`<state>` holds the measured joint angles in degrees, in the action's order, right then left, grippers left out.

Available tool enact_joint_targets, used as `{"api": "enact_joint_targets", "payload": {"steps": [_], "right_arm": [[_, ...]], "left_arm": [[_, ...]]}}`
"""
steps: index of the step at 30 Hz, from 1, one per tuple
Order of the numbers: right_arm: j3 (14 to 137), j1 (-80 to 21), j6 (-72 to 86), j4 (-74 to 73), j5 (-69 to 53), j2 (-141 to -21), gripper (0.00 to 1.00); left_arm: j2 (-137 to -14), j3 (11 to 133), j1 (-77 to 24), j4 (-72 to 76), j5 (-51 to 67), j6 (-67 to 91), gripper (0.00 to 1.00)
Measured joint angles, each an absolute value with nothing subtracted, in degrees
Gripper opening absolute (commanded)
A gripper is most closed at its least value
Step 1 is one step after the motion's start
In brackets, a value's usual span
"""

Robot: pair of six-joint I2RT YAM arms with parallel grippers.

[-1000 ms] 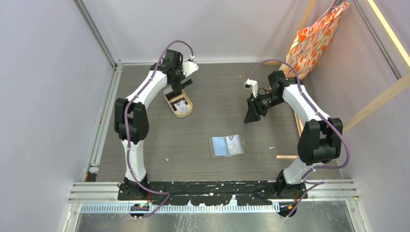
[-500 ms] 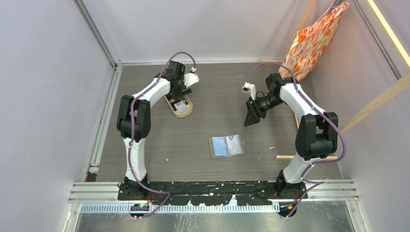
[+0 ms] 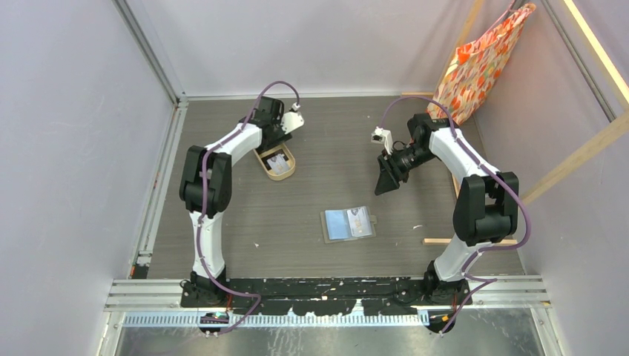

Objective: Put the credit cards into the card holder
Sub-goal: Pick up the credit card from the storage box.

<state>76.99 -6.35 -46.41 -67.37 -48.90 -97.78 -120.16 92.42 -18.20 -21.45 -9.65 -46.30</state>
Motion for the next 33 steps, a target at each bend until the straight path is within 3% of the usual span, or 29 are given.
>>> {"api": "enact_joint_targets", "payload": {"steps": [7,28,33], "right_arm": [[77.0,-6.3,-46.4,-67.4,-49.2,-97.8,0.41],[77.1,-6.3,-46.7,-68.0,-49.4,-98.2,0.41],[77.1,-6.3,-46.7,-68.0,-49.5,-98.2,0.41]], "left_arm": [[-120.2,91.8,-18.5,-20.6,-10.5,-45.7,0.53],[-118.6,90.1,-19.2,-18.1,-13.0,-45.4,0.51],[-118.4,90.1,-19.4,-17.8,-13.1,-45.4,0.40]]}}
